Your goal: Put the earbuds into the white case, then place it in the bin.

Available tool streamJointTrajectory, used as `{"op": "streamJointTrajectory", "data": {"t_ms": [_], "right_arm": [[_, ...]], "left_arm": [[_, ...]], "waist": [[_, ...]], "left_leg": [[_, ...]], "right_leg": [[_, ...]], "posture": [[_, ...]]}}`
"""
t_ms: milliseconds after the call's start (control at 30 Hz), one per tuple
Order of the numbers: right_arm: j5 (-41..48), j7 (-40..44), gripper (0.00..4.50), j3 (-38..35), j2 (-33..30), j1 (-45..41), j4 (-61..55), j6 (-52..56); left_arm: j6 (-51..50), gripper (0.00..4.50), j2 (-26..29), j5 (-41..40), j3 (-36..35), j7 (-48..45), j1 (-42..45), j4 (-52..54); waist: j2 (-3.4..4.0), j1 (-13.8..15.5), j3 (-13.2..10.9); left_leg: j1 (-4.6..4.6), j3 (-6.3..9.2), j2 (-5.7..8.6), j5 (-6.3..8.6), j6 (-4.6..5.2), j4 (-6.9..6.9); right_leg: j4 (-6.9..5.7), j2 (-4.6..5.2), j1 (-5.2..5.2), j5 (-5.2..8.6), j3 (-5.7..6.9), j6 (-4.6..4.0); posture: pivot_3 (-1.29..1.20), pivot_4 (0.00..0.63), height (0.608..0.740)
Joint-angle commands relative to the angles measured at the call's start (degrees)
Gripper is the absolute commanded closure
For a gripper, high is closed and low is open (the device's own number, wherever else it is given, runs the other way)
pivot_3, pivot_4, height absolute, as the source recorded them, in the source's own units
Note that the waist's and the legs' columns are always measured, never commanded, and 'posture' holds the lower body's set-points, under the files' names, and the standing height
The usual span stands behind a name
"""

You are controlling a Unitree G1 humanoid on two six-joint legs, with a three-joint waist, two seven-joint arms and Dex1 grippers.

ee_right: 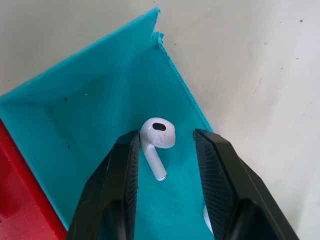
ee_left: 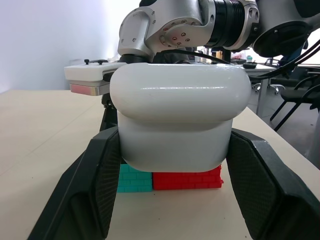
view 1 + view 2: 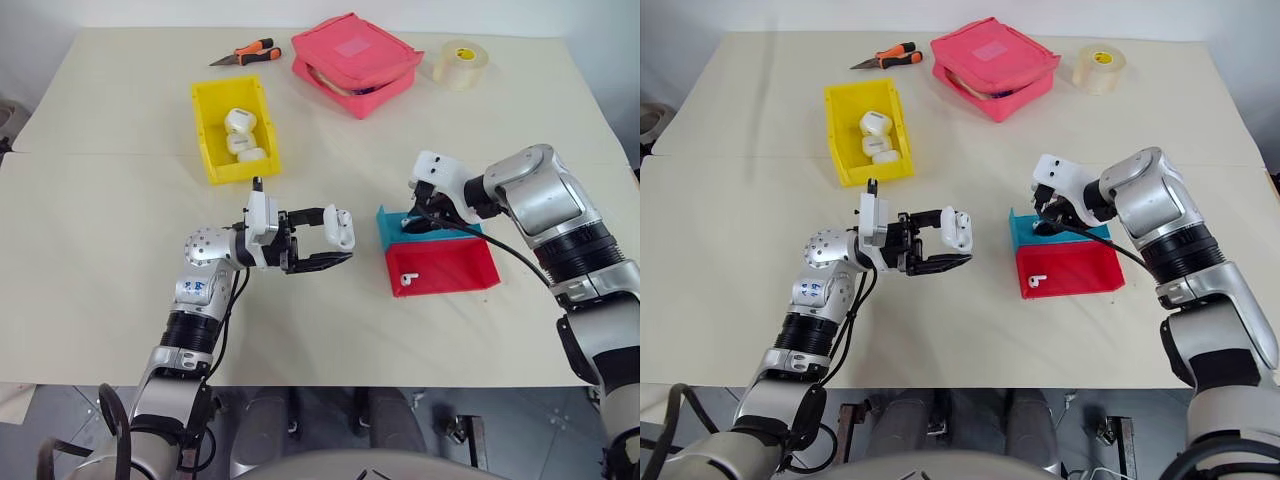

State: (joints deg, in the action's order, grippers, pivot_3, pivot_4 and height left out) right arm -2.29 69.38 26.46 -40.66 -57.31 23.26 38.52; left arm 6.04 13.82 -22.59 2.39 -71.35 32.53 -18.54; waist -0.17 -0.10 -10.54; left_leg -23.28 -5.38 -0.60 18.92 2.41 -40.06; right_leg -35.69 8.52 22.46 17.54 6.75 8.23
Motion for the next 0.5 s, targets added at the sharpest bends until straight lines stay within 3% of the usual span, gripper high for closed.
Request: {"op": "streamJointTrajectory", "data": {"t_ms": [33, 500], "right_arm": [[-0.83, 0.8, 2.74, -0.92, 0.27, -1.61, 0.36, -0.85], [-2.64, 2.65, 2.74, -0.68, 1.42, -2.55, 1.96, -2.12]], "left_arm": [[0.14, 1.72, 0.16, -0.93, -0.03, 0.13, -0.24, 2.21], [0.38, 1.72, 0.17, -0.86, -0.09, 0.65, -0.32, 2.26]], "waist": [[0.0, 0.0, 0.0], [0.0, -0.01, 0.0]], "left_leg": [[0.0, 0.0, 0.0, 0.0, 0.0, 0.0], [0.0, 0.0, 0.0, 0.0, 0.0, 0.0]], "right_leg": [[0.0, 0.0, 0.0, 0.0, 0.0, 0.0], [0.0, 0.0, 0.0, 0.0, 0.0, 0.0]], "posture": [[0.0, 0.15, 0.74], [0.0, 0.15, 0.74]]}}
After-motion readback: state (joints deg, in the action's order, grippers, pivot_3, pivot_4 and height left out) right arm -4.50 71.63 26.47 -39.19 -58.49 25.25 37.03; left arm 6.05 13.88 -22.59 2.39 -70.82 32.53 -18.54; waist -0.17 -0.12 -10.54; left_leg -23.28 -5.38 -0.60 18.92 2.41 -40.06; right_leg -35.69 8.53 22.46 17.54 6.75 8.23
